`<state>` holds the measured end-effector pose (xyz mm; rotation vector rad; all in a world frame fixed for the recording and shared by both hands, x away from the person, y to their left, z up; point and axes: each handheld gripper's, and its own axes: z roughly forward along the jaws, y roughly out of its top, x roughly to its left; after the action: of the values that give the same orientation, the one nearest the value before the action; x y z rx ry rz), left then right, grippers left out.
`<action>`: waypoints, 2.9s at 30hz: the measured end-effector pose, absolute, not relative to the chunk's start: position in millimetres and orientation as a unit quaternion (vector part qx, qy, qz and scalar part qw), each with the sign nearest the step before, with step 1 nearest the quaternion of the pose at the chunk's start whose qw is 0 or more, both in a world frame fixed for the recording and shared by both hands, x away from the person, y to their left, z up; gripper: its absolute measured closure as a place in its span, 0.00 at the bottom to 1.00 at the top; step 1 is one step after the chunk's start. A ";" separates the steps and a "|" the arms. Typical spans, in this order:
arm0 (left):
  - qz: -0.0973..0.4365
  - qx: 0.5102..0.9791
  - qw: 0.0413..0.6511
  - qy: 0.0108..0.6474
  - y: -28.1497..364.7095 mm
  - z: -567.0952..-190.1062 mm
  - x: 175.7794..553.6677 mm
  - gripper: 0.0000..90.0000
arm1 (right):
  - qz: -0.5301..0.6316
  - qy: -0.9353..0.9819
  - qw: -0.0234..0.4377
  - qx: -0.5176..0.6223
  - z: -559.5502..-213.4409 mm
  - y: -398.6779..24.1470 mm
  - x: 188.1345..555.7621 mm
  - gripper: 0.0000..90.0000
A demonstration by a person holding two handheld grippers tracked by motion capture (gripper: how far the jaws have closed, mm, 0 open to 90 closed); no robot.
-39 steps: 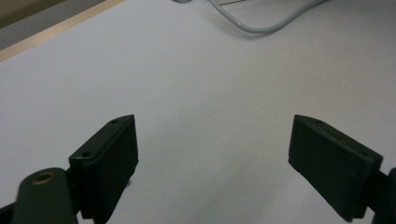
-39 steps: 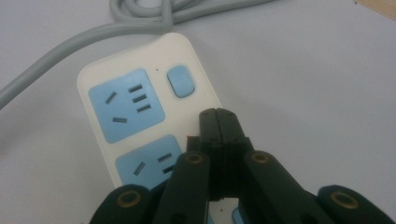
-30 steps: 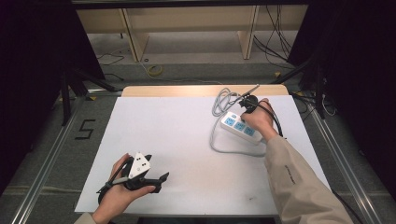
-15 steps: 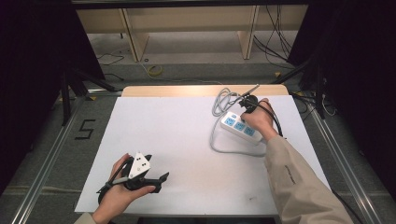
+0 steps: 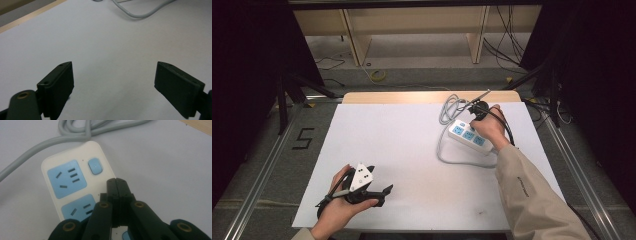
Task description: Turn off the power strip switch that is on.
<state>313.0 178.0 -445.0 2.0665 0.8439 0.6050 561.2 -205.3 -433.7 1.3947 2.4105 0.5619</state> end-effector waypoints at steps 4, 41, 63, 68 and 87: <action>0.239 0.818 0.402 0.334 177.9 -444.9 313.1 0.17 | 0.197 0.839 0.151 0.485 -433.6 -205.8 561.0 1.00; 0.240 0.817 0.401 0.337 177.1 -445.4 313.1 0.17 | 0.242 0.832 0.157 0.473 -423.6 -218.0 535.3 0.89; 0.240 0.815 0.402 0.341 176.5 -445.8 313.2 0.17 | 0.272 0.833 0.158 0.455 -417.8 -221.6 506.7 0.72; 0.239 0.816 0.401 0.341 176.6 -445.7 313.3 0.17 | 0.278 0.834 0.161 0.449 -416.1 -222.5 500.2 0.70; 0.236 0.815 0.402 0.343 175.0 -446.6 313.5 0.17 | 0.309 0.832 0.155 0.433 -412.8 -222.5 471.4 0.60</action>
<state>313.5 175.0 -446.6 2.0611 0.8668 0.5968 471.4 -222.5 -412.8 1.2410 2.3842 0.8836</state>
